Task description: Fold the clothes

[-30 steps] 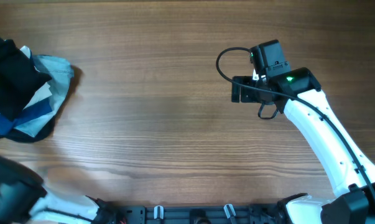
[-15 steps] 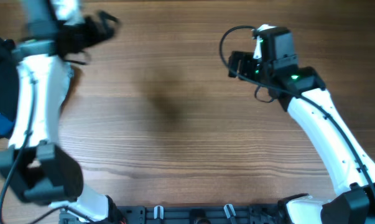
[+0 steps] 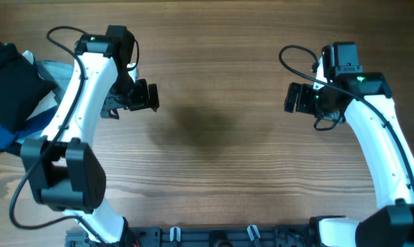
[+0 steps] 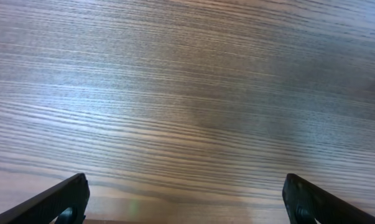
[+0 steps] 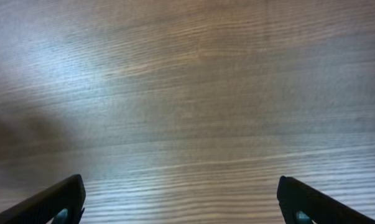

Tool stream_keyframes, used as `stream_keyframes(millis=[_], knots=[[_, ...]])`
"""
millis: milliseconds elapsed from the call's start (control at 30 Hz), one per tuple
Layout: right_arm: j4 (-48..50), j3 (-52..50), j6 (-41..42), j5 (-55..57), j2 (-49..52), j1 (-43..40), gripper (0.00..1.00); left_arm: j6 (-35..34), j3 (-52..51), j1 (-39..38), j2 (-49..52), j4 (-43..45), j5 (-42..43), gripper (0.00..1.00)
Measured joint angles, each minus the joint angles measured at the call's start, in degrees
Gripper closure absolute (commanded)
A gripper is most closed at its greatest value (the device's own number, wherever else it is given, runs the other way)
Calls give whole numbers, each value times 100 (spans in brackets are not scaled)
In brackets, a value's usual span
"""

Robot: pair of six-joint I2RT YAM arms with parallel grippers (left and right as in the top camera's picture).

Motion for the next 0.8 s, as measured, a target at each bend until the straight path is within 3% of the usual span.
stream_keyframes(millis=[133,267,400,533,800], knots=[[306,-48,85,11,-988,0,0,-52,-144,0,-892,494,-83,0],[1523,-380,-33,74,-2669,50,0,-81,-1303,2,-3145,2474,-269,0],[1980,-1440,-118,291,-4503,129,0,-109,-2898,2,-5602,3397,-323,0],[1401,-2345,-114,581,-5237,129,0,-109,-3895,2,-6653,3353,-326,0],[682,-2614,-114,675,-5058,129,0,-109,-4000,2,-6977,2769,-326,0]])
